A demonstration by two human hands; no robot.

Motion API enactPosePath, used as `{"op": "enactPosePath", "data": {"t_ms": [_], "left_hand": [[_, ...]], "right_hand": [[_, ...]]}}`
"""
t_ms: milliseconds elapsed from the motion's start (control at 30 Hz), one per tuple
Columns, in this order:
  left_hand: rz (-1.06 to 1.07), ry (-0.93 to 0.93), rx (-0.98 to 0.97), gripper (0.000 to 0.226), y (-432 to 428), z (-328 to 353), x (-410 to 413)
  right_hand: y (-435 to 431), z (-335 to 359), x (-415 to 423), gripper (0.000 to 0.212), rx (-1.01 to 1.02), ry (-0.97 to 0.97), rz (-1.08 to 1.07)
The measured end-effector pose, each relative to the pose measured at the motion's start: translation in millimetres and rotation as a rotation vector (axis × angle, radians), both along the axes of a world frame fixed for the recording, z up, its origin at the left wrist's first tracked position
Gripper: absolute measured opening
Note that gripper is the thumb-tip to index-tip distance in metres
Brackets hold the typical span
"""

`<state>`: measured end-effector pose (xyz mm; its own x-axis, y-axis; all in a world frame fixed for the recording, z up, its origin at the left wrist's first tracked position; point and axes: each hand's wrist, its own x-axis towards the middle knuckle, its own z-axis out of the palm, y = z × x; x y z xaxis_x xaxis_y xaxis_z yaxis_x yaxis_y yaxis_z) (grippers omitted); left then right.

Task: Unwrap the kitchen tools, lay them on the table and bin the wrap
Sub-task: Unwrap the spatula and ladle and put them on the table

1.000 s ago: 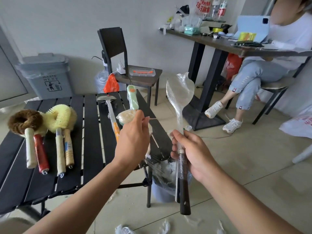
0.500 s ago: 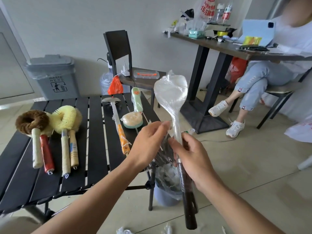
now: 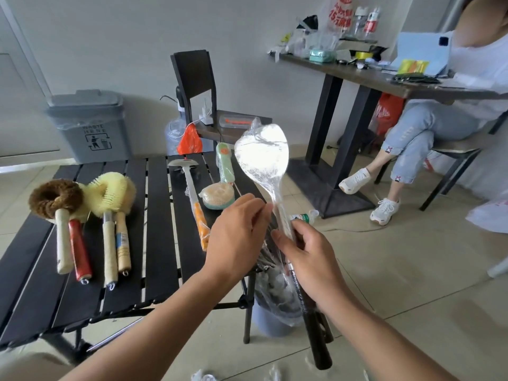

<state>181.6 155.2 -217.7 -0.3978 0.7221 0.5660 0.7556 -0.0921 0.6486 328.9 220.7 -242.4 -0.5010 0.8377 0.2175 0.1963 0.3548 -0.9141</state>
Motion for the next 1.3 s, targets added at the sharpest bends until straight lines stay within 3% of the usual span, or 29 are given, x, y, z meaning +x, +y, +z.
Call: {"op": "enactPosePath", "data": {"t_ms": [233,367,500,600,733,800,867,1167,1300], "left_hand": [[0.029,-0.081,0.082,0.044,3.7,-16.6,-2.6],[-0.193,-0.329,0.017,0.014,6.5,-17.6,-4.8],[-0.249,-0.603,0.006,0.035,8.0,-9.6,-9.1],[-0.281,-0.728,0.003,0.034,6.9,-1.7,-12.5],[-0.204,-0.541,-0.074,0.003,2.7,6.5,-20.5],[-0.133,-0.392,-0.109,0.006,1.2,9.2,-20.4],[-0.100,-0.325,-0.111,0.007,0.6,9.6,-18.3],[-0.287,-0.687,-0.016,0.013,3.3,1.1,-12.7],[-0.238,-0.735,-0.039,0.011,5.1,2.8,-14.8]], "right_hand": [[1.5,1.5,-1.0,0.017,-0.194,0.046,0.016],[4.0,6.9,5.1,0.017,-0.017,-0.025,-0.005],[1.2,14.0,8.4,0.010,0.181,-0.118,0.005],[-7.6,14.6,6.6,0.033,0.276,-0.182,0.000],[-5.1,15.4,7.6,0.020,0.358,-0.233,0.009],[-2.3,15.2,7.6,0.005,0.364,-0.262,0.004],[0.0,13.3,6.7,0.021,0.360,-0.278,-0.007],[4.9,16.6,9.2,0.039,0.325,-0.309,-0.047],[1.3,17.5,10.2,0.013,0.246,-0.203,-0.010]]}}
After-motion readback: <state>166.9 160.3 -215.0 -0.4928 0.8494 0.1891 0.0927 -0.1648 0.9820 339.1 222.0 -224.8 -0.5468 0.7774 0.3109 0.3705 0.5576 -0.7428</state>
